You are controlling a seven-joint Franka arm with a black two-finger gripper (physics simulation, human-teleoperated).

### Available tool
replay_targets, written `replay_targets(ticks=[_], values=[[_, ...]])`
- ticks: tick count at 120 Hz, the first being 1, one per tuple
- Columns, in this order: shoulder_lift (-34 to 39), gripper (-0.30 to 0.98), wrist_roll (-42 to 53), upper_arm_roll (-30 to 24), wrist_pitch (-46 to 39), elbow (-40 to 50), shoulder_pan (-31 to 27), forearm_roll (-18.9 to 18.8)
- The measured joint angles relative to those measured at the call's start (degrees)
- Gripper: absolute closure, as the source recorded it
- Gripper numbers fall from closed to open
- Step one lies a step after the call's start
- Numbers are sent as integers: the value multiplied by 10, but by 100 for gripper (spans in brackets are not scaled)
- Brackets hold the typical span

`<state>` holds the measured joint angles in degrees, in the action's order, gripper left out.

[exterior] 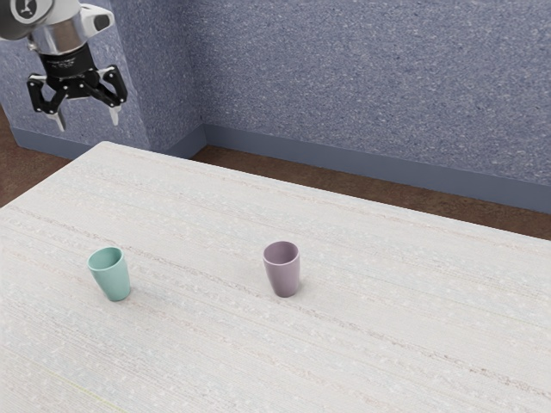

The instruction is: Place the right cup onto the left cup

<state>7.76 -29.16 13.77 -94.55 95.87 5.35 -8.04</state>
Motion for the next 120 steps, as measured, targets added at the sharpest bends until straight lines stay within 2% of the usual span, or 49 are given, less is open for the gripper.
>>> replay_targets(ticks=[36, 59, 88, 120], values=[[-36, 0, -32, -8, -4, 1, 5, 4], [-90, 0, -45, -64, -24, 2, 3, 13], [-157, 0, -56, -102, -63, 13, 20, 66], [-214, 0, -50, -139, -118, 26, 18, 75]])
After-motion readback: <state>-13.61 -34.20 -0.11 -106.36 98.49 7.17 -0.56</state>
